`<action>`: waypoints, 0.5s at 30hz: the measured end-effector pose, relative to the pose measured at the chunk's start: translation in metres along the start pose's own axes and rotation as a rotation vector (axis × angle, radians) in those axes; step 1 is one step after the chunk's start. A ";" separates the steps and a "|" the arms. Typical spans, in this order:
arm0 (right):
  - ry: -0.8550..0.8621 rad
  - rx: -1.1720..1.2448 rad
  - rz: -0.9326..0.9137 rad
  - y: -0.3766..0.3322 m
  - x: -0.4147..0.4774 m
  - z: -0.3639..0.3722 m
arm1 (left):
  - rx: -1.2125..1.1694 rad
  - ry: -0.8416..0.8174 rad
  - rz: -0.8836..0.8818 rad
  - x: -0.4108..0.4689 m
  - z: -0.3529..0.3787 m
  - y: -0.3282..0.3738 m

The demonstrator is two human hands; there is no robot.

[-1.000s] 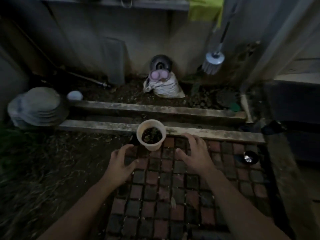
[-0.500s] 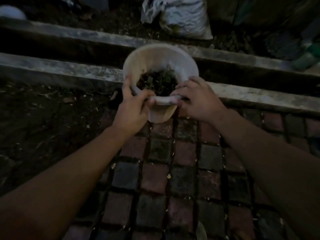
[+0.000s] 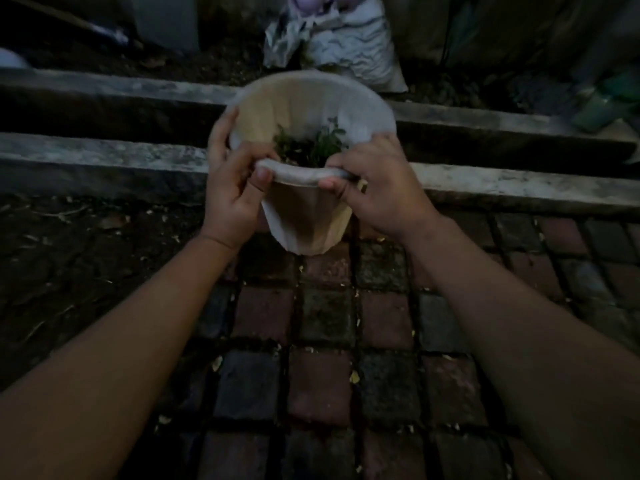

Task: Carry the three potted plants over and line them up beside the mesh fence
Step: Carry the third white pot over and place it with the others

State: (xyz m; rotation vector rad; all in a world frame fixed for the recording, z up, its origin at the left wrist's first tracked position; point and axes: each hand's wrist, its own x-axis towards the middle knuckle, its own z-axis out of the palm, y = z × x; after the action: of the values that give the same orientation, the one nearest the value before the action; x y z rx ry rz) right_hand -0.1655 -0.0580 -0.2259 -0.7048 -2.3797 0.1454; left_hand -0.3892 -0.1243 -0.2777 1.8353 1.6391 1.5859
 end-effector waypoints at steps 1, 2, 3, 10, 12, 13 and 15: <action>0.019 -0.009 -0.003 -0.005 0.000 0.002 | -0.012 0.012 -0.006 0.000 -0.001 -0.002; 0.022 -0.012 0.008 -0.012 0.000 0.002 | -0.040 0.033 -0.024 -0.002 -0.001 0.001; 0.013 -0.018 0.028 -0.020 0.001 0.000 | -0.104 0.069 -0.054 -0.005 -0.001 0.004; 0.020 -0.111 0.089 -0.063 0.010 0.003 | -0.589 0.285 -0.276 -0.038 0.016 0.028; 0.070 -0.133 0.122 -0.075 0.009 0.009 | -0.580 0.255 -0.312 -0.060 0.021 0.027; 0.094 -0.136 0.136 -0.081 0.009 0.012 | -0.535 0.214 -0.325 -0.069 0.021 0.022; 0.144 -0.120 0.156 -0.094 0.008 0.015 | -0.421 0.115 -0.331 -0.083 0.021 0.015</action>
State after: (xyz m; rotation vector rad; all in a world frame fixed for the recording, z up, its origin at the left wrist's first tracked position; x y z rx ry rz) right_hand -0.2219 -0.1323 -0.2075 -0.9269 -2.2094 0.0168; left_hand -0.3473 -0.1864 -0.3213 1.2180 1.4201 1.7409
